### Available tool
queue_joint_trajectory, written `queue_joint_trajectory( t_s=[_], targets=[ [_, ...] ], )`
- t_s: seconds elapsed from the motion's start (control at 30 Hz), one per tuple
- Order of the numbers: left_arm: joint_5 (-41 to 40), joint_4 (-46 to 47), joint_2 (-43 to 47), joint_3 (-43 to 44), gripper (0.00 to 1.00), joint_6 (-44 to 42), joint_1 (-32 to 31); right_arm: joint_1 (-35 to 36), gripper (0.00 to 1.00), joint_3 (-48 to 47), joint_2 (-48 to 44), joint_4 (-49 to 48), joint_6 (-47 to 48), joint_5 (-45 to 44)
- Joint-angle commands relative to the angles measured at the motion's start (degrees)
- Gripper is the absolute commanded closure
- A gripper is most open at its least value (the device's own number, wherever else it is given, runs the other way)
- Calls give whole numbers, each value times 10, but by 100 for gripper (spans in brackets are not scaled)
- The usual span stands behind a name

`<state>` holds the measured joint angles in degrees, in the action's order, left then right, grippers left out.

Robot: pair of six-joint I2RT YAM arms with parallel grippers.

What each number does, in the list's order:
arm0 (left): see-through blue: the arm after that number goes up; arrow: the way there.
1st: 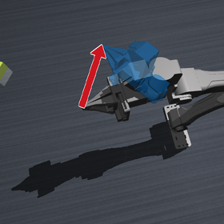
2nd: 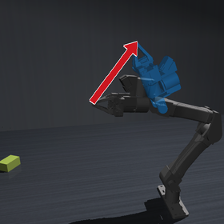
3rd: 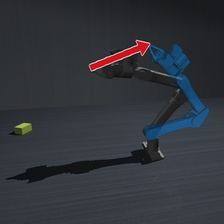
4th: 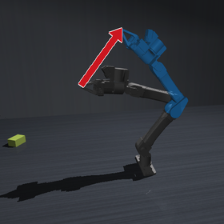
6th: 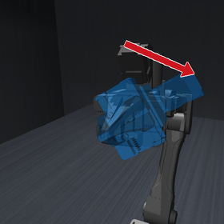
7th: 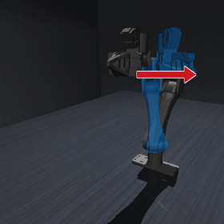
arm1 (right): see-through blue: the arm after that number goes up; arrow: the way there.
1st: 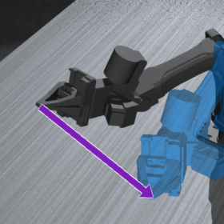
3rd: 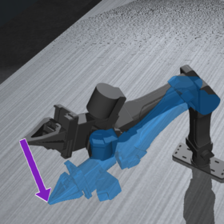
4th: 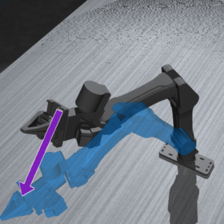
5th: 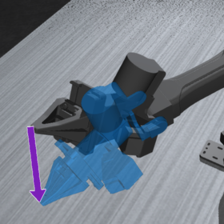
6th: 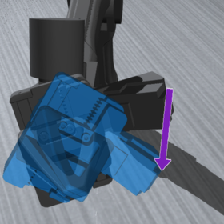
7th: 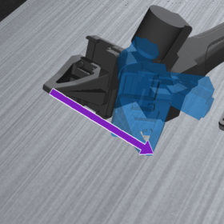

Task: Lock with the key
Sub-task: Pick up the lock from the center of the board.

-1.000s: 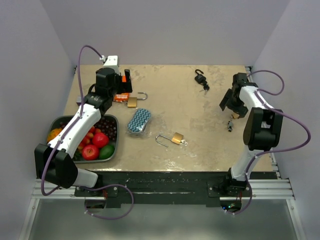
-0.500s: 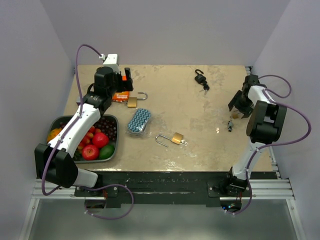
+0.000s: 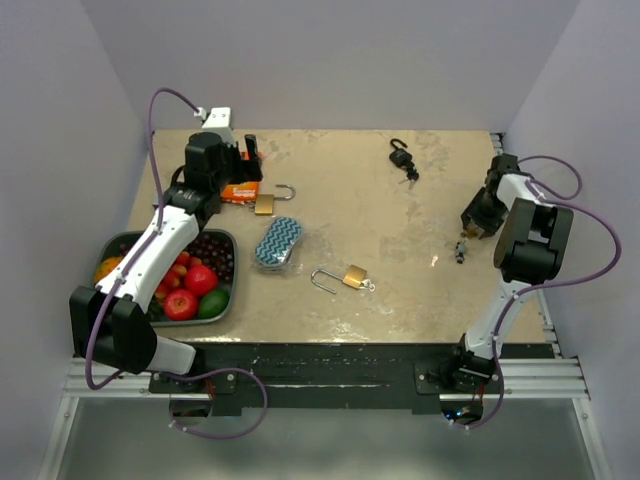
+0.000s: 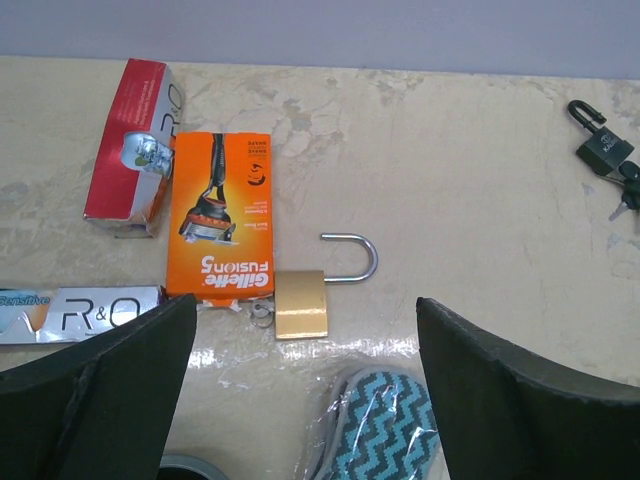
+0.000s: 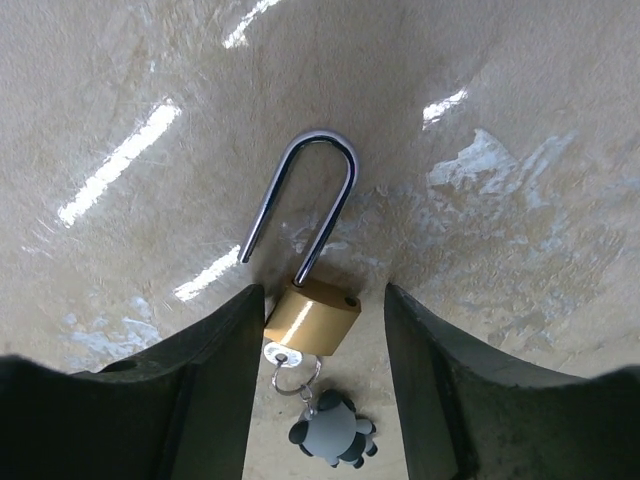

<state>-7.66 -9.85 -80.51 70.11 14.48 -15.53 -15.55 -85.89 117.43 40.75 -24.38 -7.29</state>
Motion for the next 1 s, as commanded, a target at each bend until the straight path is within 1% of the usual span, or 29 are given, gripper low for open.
queue_joint_trajectory(
  t_s=[0.0,0.17,0.27,0.3,0.37,0.4,0.43,0.47,0.5,0.53,0.57,0.6,0.63,0.7,0.73,0.77,0.8,0.83,0.87,0.9,0.93,0.97],
  targets=[
    [5,30,2,0,5,15,9,-1,48,15,-9,-7,-2,10],
    [6,27,3,-4,6,18,13,-1,48,27,-15,-1,-5,5],
    [16,27,2,-5,6,20,16,-1,57,33,-21,-4,1,5],
    [20,27,1,-5,6,19,18,-1,65,33,-23,-5,5,5],
    [37,27,-2,-4,7,12,22,-1,75,27,-30,-3,15,7],
    [45,26,-3,1,6,7,26,-1,88,25,-34,-4,20,22],
    [98,10,-8,8,5,-19,30,-1,96,20,-40,-1,25,45],
    [136,-2,-18,17,4,-35,34,0,100,14,-56,-2,38,59],
    [168,-11,-24,33,4,-47,38,4,100,12,-65,-8,40,71],
    [219,-25,-27,37,3,-64,40,8,100,10,-73,-13,43,111],
    [249,-27,-31,39,2,-73,43,17,100,7,-92,-18,59,130],
    [271,-22,-31,35,2,-84,45,24,100,5,-99,-27,69,148],
    [322,-16,-30,31,1,-92,47,31,100,4,-105,-29,81,181],
    [389,-3,-34,30,1,-111,63,51,100,-7,-119,-26,121,218],
    [449,-1,-39,34,1,-117,68,57,100,-10,-123,-25,133,234],
    [476,-2,-52,38,1,-122,78,71,100,-14,-128,-27,156,271],
    [498,-2,-59,49,1,-132,83,80,100,-14,-141,-32,169,286],
    [543,-2,-68,56,2,-137,87,89,100,-14,-147,-34,183,304],
    [568,-2,-83,65,4,-142,95,109,100,-15,-155,-37,216,332],
    [591,-3,-90,70,6,-167,96,119,100,-17,-161,-42,232,350],
    [633,-4,-97,74,10,-179,97,131,100,-17,-173,-42,246,364],
    [652,-6,-107,77,12,-191,97,152,100,-21,-179,-42,296,378]
  ],
)
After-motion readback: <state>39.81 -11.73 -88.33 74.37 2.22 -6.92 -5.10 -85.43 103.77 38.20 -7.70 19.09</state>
